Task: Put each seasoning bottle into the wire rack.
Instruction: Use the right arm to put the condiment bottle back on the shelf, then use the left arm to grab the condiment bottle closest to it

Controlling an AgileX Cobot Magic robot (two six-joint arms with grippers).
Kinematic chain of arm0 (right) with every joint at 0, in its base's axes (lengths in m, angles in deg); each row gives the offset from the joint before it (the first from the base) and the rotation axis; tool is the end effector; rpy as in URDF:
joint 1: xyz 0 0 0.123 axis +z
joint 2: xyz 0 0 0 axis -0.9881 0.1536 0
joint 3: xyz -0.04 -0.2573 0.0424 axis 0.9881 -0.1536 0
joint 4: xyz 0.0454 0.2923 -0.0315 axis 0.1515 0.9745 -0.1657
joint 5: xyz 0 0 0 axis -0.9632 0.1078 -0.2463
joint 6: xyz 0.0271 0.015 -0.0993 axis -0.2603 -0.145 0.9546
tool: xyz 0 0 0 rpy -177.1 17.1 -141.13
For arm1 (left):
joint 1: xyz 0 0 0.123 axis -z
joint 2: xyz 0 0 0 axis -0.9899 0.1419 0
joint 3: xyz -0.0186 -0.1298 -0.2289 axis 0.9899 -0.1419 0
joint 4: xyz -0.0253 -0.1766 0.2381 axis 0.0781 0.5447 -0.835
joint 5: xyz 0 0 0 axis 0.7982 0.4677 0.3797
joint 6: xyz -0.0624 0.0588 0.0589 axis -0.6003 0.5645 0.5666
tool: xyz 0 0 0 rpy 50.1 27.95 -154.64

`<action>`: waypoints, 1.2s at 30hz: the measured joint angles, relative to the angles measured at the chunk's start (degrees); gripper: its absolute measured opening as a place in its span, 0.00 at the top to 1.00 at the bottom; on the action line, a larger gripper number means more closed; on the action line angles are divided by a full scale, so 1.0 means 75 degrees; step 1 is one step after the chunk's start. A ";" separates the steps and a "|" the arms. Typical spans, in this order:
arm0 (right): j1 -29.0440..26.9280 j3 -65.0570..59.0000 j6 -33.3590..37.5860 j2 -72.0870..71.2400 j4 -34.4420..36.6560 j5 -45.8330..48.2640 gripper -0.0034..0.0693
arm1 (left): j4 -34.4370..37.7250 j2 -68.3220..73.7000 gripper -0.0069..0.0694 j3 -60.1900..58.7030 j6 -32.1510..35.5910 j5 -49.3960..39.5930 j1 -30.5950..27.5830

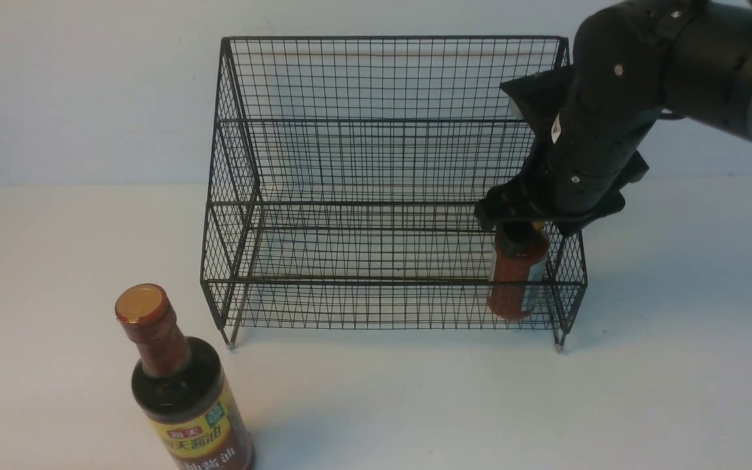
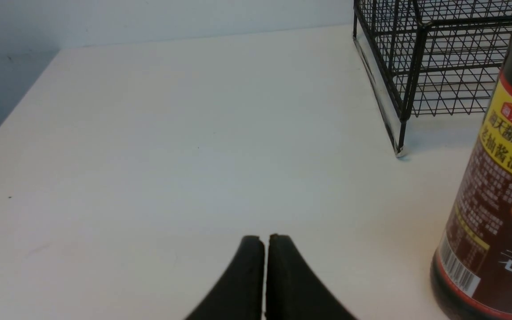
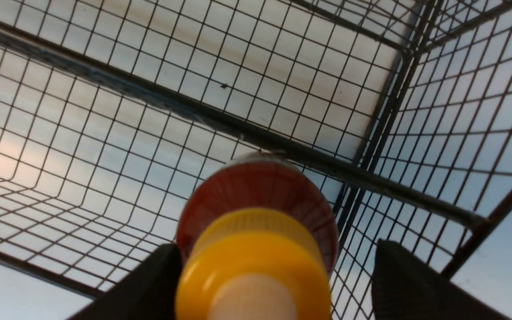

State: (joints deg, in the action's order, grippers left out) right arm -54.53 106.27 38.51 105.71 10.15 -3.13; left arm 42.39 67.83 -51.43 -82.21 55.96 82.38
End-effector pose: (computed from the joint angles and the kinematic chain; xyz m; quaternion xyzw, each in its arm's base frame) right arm 0.3898 0.1874 0.2329 -0.1715 0.9770 0.0015 0.1267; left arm 0.1326 -0.0005 0.1657 0.0135 0.8070 0.0093 0.5903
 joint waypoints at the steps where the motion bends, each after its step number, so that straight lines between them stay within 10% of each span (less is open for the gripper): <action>1: 0.0000 0.0008 0.0000 0.0000 0.0000 0.0012 0.23 | 0.0000 0.0000 0.92 0.0000 0.0000 0.0000 0.0000; 26: 0.0000 -0.1239 0.0429 -0.4923 0.0890 0.0624 0.24 | 0.0000 0.0000 0.92 0.0000 0.0000 -0.0006 0.0000; 31: 0.0000 -0.3492 0.0429 -0.7777 0.0921 0.0416 0.41 | 0.0000 0.0000 0.92 0.0000 0.0000 -0.0006 0.0000; 36: 0.0000 -0.6484 0.0709 -1.0689 0.1300 -0.2712 0.76 | 0.0000 0.0000 0.92 0.0000 0.0000 -0.0006 0.0000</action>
State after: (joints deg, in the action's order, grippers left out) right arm -54.53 57.63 43.83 25.55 19.90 -23.48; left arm 42.39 67.83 -51.43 -82.21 55.91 82.38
